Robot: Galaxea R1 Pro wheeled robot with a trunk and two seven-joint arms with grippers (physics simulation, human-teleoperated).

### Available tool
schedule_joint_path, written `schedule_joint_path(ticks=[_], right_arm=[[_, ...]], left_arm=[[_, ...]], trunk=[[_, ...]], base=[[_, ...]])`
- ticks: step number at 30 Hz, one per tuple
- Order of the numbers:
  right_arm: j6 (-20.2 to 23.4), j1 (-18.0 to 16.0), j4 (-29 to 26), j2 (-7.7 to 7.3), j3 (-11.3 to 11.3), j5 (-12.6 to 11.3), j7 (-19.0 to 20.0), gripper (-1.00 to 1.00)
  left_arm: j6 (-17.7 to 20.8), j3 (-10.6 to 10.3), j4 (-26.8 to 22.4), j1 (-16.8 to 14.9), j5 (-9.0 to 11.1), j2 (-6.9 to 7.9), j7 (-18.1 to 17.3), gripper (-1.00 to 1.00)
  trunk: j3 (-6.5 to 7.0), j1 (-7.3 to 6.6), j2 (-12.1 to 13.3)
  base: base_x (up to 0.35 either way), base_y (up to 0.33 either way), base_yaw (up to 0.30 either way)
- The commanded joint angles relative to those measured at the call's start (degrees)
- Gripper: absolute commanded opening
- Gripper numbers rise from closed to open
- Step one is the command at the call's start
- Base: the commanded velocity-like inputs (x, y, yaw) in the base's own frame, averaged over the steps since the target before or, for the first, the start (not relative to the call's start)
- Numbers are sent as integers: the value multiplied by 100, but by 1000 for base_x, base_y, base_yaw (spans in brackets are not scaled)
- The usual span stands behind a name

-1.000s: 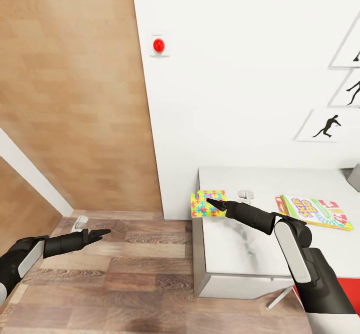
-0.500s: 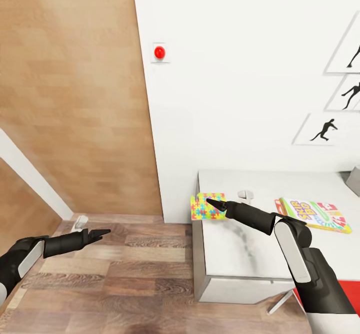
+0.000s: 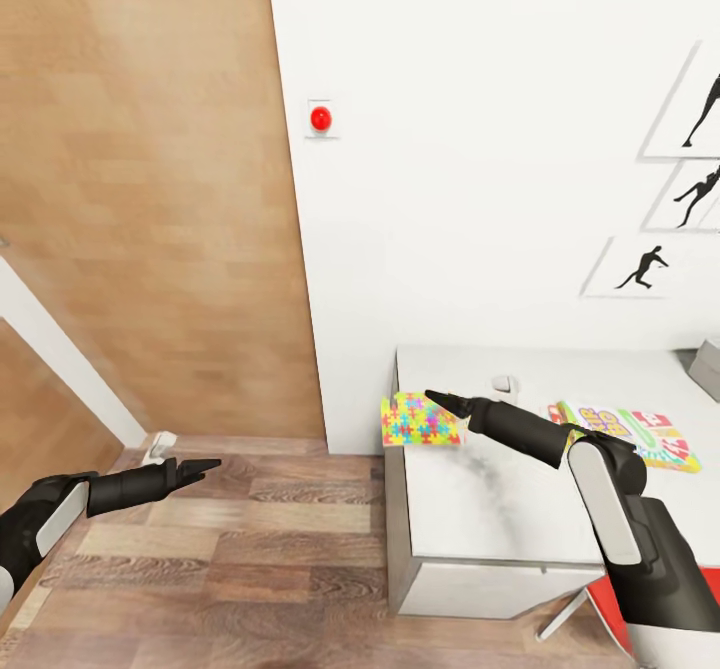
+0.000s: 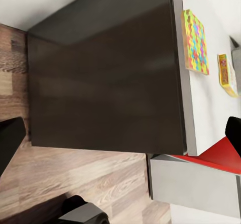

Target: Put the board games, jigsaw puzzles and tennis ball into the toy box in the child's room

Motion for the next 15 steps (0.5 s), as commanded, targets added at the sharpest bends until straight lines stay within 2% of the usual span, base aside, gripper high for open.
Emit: schedule_joint_path(ticks=[1,5,6,9,15], right_arm=[[87,-5,-4,-8,-82,-7,121,100],[400,-4,-11,-27,-388,-37,561,100],[568,-4,-12,-28,-566,-43,790,100],[755,9,-14,-16,-813,-47,1079,100],[911,156,-20,-11,-1099,-49,1363,100]], left_arm=[[42,-32,1,-6,49,7,1,100],[42,-32,1,-6,49,7,1,100],[42,-33,1,-6,50,7,1,100],[42,-33,0,-6,50,7,-4,100],[42,-32,1,-6,53,7,-13,100]], trunk=[[0,3,-9],[37,3,-9],[46,3,-9],[74,3,-9],[130,3,-9]], base=[[0,0,0],[0,0,0],[0,0,0],[0,0,0],[0,0,0]])
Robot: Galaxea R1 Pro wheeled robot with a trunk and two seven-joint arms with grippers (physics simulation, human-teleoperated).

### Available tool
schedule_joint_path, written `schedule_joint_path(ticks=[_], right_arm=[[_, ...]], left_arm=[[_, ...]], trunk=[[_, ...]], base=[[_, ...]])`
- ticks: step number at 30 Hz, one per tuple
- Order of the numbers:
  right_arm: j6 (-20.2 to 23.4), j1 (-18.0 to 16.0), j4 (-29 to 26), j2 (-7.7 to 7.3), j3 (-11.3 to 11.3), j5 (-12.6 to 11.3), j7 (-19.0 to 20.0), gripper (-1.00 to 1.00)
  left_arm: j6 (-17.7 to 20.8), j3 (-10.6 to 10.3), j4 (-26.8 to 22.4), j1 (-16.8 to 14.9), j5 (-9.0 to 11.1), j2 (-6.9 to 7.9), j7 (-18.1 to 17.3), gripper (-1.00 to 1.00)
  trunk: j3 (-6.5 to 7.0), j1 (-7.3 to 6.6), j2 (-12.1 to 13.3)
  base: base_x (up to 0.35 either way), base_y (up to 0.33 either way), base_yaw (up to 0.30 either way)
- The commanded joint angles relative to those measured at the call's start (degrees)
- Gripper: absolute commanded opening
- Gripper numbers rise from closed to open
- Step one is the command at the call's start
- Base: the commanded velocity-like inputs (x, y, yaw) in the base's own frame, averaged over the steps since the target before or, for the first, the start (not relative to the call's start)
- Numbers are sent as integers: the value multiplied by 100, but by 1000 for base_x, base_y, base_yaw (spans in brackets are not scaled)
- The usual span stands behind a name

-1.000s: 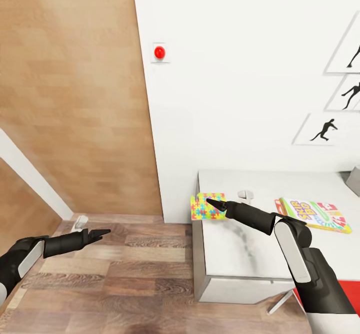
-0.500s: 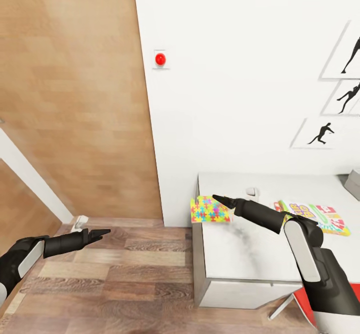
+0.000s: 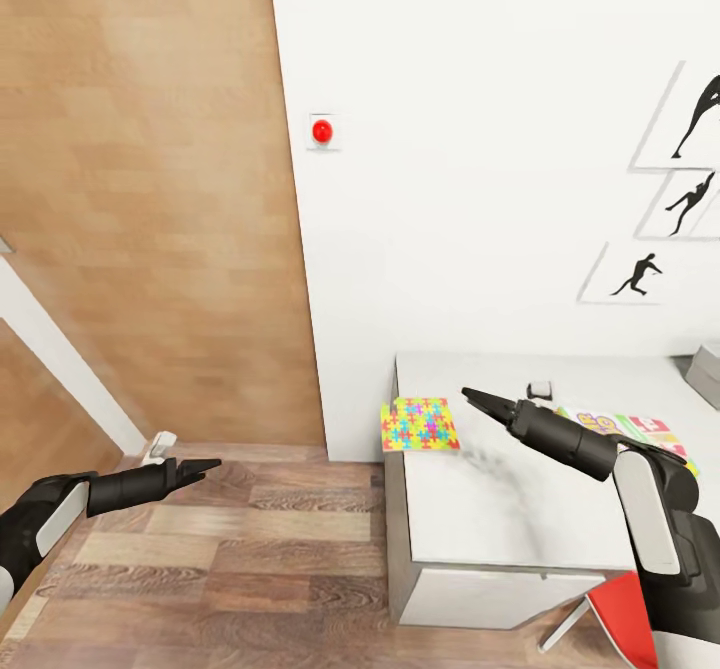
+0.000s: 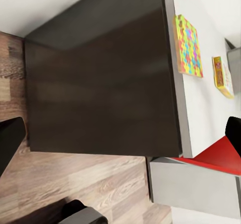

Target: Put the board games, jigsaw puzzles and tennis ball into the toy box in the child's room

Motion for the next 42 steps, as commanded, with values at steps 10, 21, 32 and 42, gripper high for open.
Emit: schedule_joint_path(ticks=[10,21,32,42], right_arm=[[19,102,0,19,-236,22,127,100],[-11,115,9,42,-297,25,145,100],[-23,116,28,54,-301,31,160,100],[-27,116,46,56,-303,33,155,100]], left_arm=[[42,-32,1,-6,58,7,-6,100],[39,-27,2,-6,63,7,-17,100],[80,-7,2,-6,96,15,-47,100],[137,2,3,-6,117,22,-63,100]], trunk=[[84,3,-9],[188,3,-9],[291,3,-9],[439,-63,111]], base=[[0,0,0],[0,0,0],[-3,0,0],[-4,0,0]])
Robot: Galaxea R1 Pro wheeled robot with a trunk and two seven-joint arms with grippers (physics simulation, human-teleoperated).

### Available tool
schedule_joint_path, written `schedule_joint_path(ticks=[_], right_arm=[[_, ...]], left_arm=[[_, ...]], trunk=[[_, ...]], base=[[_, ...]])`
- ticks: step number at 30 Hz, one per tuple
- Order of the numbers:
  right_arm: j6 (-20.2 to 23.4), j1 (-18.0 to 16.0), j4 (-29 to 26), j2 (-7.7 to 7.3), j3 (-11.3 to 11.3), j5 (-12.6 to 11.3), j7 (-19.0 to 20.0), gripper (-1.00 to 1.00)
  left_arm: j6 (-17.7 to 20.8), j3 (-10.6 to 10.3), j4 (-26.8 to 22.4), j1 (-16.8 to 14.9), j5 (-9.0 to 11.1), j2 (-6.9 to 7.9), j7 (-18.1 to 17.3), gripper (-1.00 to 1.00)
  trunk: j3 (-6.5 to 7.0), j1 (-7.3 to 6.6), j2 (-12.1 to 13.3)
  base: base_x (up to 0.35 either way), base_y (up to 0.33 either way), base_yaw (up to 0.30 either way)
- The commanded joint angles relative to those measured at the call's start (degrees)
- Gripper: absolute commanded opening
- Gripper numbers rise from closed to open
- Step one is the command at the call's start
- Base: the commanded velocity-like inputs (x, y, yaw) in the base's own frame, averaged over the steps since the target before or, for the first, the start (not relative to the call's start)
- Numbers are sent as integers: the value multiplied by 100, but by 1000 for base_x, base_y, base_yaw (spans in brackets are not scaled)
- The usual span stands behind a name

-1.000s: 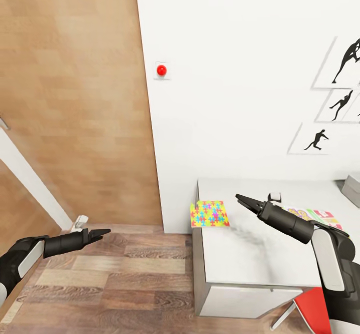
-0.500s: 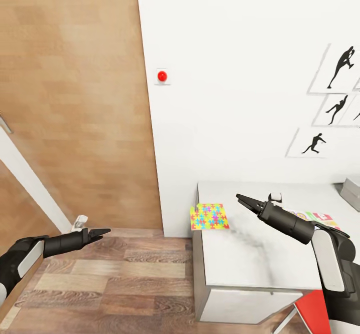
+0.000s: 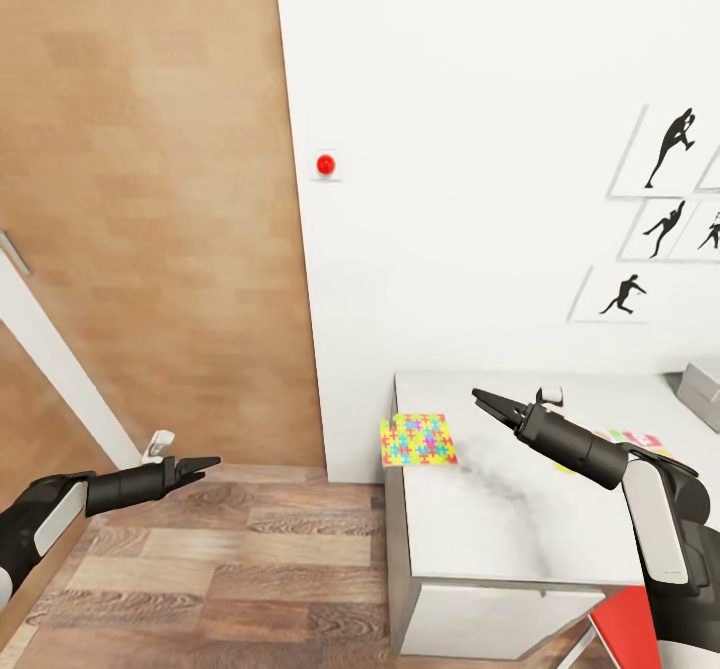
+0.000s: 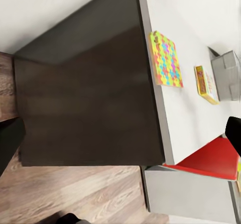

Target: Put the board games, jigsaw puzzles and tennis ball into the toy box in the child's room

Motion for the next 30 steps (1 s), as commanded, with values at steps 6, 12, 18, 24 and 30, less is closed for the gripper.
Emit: schedule_joint_path(ticks=[6,12,18,24,30], right_arm=[[22,-6,6,1,-9,31,33,100],[15,-6,7,1,-10,26,39,100],[8,-6,10,1,-9,28,45,100],[6,-6,10,1,-15,24,57,100],[5,-6,11,1,-14,24,61,100]], left_arm=[[157,-34,-1,-6,49,3,-42,100],[201,-38,1,-6,47,1,-164,100],[220,-39,1,-6,46,1,-219,100],[226,-39,1,-6,46,1,-233,100],[227,-39,1,-6,46,1,-237,100]], trunk=[[153,-128,231],[210,-128,231],[266,-128,231],[323,-128,231],[380,-128,231]], base=[[0,0,0],[0,0,0],[0,0,0],[0,0,0],[0,0,0]])
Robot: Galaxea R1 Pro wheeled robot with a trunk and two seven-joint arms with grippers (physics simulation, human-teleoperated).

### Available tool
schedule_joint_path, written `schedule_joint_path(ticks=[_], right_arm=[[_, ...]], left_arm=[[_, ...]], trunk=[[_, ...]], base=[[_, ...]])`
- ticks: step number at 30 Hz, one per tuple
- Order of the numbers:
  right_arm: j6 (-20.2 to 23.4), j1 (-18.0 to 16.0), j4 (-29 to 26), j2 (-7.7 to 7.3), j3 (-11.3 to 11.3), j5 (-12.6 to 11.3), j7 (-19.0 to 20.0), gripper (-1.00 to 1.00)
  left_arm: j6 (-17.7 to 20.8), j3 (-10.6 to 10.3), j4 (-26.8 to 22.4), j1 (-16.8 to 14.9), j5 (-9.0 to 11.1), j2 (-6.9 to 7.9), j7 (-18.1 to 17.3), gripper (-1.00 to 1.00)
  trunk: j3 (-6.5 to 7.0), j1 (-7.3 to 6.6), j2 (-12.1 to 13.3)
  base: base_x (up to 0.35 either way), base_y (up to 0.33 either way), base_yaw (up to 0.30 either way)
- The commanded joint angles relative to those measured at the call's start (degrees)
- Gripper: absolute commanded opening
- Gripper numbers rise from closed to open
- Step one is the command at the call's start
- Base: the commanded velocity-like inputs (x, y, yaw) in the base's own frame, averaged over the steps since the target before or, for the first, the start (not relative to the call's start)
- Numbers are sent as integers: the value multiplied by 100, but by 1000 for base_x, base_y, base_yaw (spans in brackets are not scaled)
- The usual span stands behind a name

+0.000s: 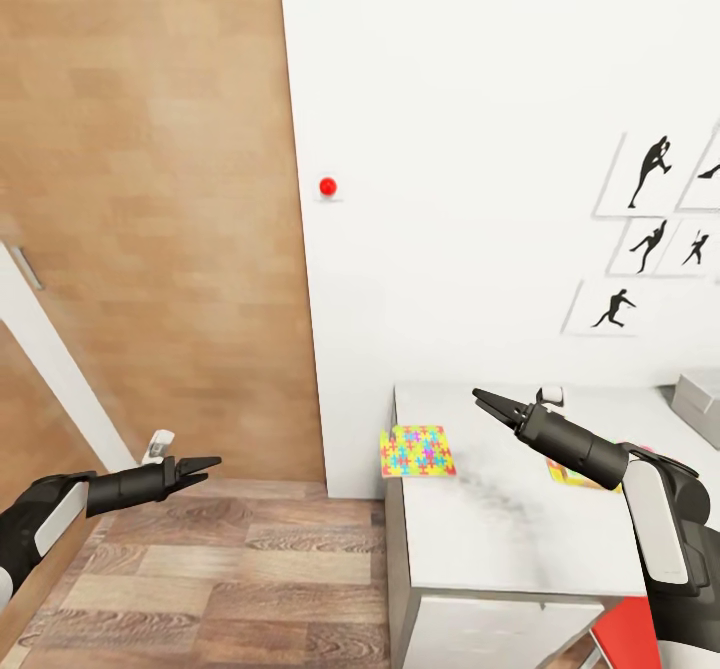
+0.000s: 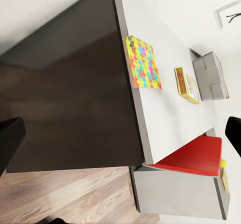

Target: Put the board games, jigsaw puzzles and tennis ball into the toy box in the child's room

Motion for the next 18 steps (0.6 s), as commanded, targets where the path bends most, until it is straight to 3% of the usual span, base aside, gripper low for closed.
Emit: schedule_joint_path(ticks=[1,18], right_arm=[[20,-6,0,0,-6,21,31,100],[20,-6,4,-5,-24,21,41,100]], left_arm=[[42,-31,1,-7,46,7,-1,100],[43,-31,-9,-7,46,1,-2,100]], trunk=[[-3,4,-12],[157,4,-12]], base=[[0,0,0],[0,0,0]])
